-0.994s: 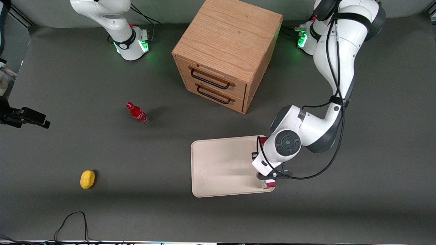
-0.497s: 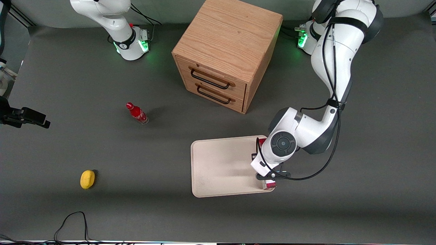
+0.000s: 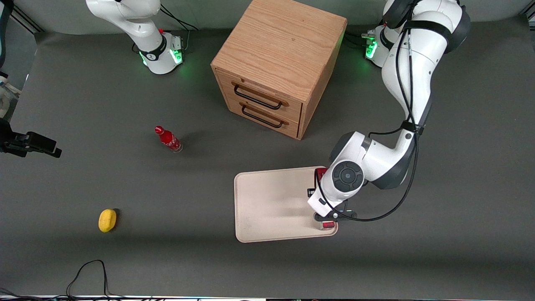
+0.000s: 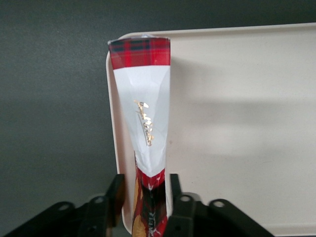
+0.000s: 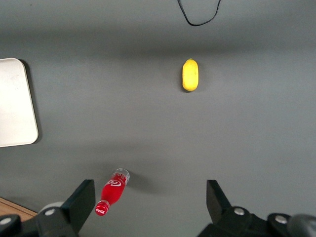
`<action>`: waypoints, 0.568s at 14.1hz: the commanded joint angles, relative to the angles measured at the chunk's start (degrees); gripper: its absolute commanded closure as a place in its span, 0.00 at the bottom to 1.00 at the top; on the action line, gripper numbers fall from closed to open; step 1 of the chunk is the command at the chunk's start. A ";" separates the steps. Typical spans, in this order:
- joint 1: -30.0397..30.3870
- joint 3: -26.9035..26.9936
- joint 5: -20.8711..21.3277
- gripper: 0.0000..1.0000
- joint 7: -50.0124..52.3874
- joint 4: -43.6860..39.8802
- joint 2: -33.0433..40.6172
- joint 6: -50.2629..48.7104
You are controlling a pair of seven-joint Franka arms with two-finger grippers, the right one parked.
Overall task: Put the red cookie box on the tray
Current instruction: 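Lower the box onto the tray and open the left gripper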
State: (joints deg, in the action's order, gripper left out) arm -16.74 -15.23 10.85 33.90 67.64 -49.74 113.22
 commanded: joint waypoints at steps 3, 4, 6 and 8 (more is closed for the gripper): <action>-0.31 0.46 1.02 0.00 1.52 0.13 1.39 -0.46; 0.04 0.46 0.93 0.00 1.43 0.13 1.57 -0.98; 0.30 0.55 0.84 0.00 0.64 0.21 3.58 -4.39; 0.30 0.55 1.10 0.00 0.81 1.61 7.26 -7.56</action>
State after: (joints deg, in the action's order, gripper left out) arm -16.20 -15.07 10.90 34.00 66.86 -47.57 109.28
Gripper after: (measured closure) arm 0.000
